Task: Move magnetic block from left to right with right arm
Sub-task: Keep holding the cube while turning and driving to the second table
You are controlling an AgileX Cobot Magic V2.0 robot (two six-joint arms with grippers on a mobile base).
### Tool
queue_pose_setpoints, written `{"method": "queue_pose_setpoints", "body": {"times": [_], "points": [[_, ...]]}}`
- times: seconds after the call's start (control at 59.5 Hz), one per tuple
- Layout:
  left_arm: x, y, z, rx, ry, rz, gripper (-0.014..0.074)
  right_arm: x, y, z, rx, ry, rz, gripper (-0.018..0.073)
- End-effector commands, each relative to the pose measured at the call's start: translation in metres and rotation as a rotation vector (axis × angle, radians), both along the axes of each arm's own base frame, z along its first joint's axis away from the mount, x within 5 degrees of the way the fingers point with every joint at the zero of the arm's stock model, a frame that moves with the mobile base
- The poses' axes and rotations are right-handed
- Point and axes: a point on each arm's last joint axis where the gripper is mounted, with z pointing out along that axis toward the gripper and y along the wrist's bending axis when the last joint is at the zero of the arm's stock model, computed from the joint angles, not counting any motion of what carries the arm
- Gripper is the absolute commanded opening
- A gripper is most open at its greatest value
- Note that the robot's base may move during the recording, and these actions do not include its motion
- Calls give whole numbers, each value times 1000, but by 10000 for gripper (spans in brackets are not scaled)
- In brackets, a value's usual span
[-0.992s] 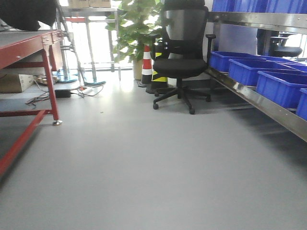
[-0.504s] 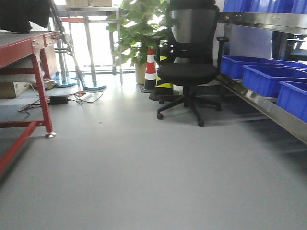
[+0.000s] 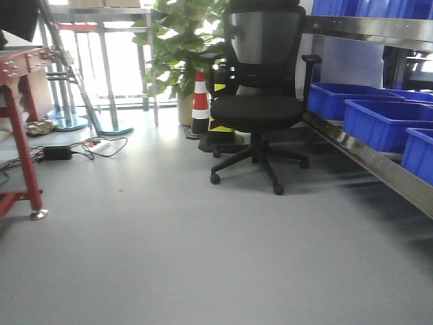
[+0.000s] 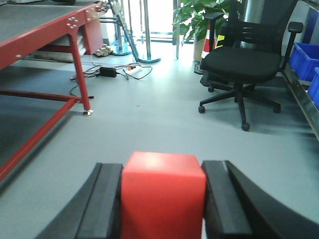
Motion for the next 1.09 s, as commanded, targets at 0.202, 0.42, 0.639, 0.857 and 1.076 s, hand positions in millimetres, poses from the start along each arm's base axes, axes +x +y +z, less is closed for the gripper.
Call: {"method": "queue_pose_setpoints", "body": {"times": [0.202,0.42,0.639,0.857,1.076], "points": [[-1,0,6,-8,-92,-7,-116,2,1,15,19,-89,-1,183],[-1,0,6,-8,-92,-7,-116,2,1,15,19,-89,-1,183],[-1,0,6,-8,-92,1,-116,2,1,15,19,-90,-1,183],[-1,0,6,-8,-92,1,-116,2,1,15,19,-91,-1,183],[-1,0,6,-8,-92,1,-116,2,1,15,19,-90,-1,183]]}}
